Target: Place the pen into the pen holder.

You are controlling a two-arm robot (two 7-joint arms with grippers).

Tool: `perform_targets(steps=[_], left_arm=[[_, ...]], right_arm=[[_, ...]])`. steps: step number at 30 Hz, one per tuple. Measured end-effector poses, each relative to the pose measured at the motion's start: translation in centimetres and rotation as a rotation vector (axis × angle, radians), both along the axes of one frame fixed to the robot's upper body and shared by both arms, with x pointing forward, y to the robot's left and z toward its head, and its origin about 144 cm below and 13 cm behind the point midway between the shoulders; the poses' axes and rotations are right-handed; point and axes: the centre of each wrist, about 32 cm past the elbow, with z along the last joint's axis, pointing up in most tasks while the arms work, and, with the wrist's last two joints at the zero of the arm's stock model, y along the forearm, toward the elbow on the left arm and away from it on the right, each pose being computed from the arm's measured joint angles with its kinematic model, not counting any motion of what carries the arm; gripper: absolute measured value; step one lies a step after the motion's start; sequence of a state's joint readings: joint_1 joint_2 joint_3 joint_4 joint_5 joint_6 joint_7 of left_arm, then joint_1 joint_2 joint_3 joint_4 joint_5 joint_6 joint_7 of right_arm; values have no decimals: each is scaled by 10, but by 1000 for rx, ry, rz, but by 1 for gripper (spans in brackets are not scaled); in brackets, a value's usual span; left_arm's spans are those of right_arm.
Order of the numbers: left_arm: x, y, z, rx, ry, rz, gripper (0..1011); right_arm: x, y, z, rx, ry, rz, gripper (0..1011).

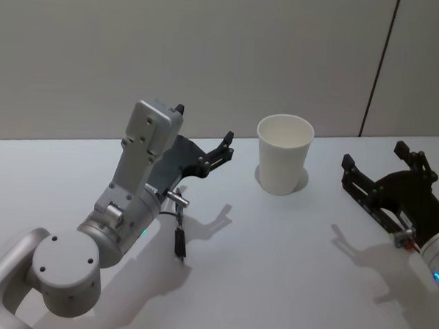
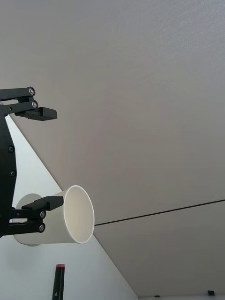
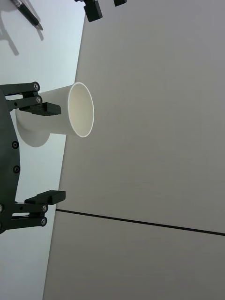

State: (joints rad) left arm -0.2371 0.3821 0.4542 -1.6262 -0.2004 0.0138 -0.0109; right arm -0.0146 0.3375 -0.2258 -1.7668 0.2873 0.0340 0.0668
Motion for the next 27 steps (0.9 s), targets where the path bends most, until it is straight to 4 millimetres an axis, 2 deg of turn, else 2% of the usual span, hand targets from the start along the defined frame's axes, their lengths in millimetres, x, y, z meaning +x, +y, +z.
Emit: perform_targets(steps=[27], left_arm=[[0, 0, 0, 0, 0, 0, 1001]], right_arm=[[0, 0, 0, 0, 0, 0, 1001]])
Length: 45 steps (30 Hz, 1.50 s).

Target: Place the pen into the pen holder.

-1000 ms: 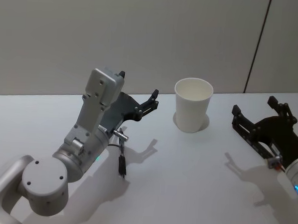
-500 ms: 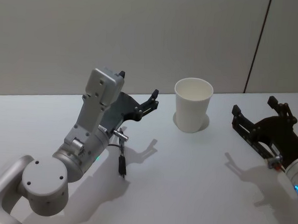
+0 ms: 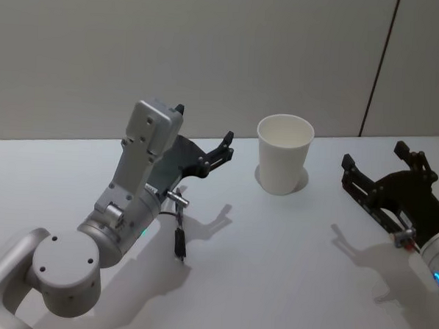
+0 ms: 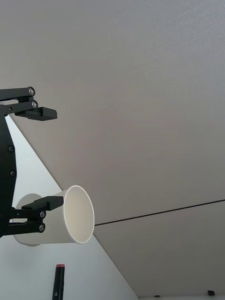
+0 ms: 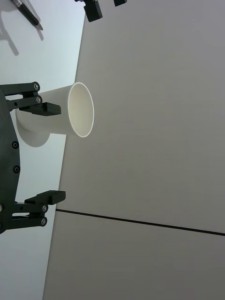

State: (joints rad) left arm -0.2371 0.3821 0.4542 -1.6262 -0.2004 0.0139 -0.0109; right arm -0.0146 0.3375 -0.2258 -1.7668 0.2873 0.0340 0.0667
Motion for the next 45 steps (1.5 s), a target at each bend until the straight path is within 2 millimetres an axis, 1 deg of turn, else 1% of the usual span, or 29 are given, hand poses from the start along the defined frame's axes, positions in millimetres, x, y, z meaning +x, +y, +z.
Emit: perform_targets(steps=[29, 32, 39, 42, 45], left_arm=[[0, 0, 0, 0, 0, 0, 1001], [0, 0, 0, 0, 0, 0, 1000], [0, 0, 0, 0, 0, 0, 1001], [0, 0, 0, 0, 0, 0, 1001], [0, 0, 0, 0, 0, 0, 1001]], right_arm=[[2, 0, 2, 0, -4, 6, 1001], [5, -1, 6, 0, -1, 11, 1001], [12, -11, 22, -11, 13, 21, 1001], [16, -22, 34, -32, 30, 23, 1001], [19, -28, 42, -48, 43, 22, 1001]])
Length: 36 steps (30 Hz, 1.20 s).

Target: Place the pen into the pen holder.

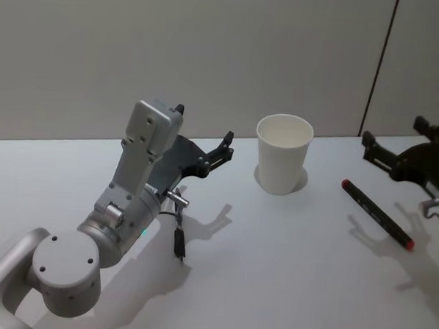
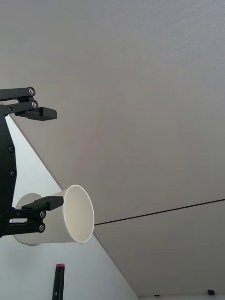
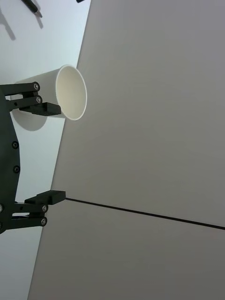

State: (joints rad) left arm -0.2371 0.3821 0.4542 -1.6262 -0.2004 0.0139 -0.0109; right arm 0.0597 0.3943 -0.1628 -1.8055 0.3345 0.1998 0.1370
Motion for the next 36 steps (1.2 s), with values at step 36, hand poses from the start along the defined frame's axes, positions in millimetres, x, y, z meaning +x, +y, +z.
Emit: perform_targets(steps=[36], left_arm=[[0, 0, 0, 0, 0, 0, 1001]], right_arm=[[61, -7, 41, -221, 353, -9, 1001]])
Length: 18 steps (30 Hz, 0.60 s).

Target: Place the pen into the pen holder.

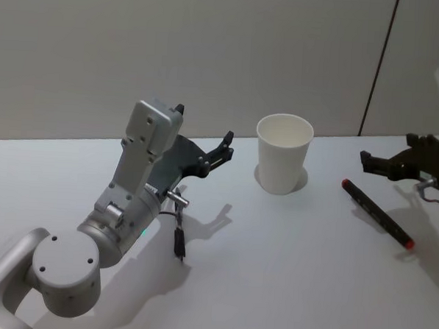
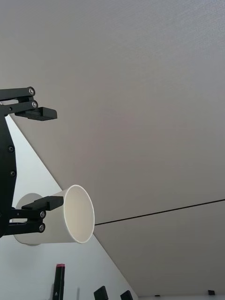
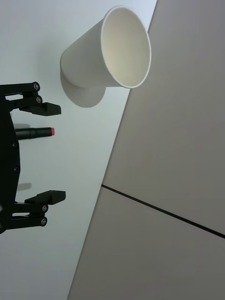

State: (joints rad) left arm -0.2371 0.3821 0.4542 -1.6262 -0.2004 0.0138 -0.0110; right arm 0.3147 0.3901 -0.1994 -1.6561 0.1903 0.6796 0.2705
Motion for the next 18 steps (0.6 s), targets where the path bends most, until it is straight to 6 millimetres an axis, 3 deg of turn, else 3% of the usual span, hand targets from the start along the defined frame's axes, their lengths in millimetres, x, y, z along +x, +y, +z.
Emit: perform_targets(steps=[18], left_arm=[[0, 0, 0, 0, 0, 0, 1001]], right_arm=[[18, 13, -19, -28, 102, 1, 1001]])
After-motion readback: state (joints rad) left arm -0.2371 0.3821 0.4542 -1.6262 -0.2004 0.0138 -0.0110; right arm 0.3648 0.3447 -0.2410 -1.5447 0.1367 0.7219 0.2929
